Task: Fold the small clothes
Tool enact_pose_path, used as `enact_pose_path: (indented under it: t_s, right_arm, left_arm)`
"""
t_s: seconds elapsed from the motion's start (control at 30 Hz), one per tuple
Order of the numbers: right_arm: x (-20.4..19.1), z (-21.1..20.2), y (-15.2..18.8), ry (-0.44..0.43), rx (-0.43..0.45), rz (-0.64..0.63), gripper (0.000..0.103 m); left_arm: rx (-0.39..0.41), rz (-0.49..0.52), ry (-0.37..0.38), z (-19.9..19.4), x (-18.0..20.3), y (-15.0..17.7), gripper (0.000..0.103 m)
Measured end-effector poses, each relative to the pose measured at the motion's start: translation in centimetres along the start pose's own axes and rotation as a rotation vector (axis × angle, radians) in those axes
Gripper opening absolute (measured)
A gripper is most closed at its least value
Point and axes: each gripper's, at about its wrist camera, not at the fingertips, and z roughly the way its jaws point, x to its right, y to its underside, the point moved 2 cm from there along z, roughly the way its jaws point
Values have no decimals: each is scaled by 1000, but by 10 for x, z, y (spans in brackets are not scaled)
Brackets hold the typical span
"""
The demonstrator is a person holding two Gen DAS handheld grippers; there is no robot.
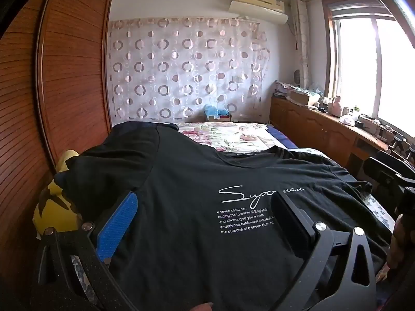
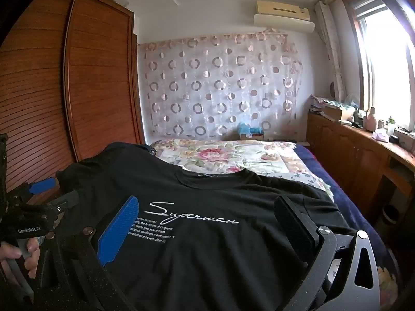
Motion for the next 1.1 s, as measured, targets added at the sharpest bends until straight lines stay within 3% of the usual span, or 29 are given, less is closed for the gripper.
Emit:
enact_pose_path:
  t_s: [1.1]
  right_arm:
    - [2, 1, 1, -3, -8, 9, 103]
  left_arm:
    - [25, 8, -4, -15, 1, -17, 103]
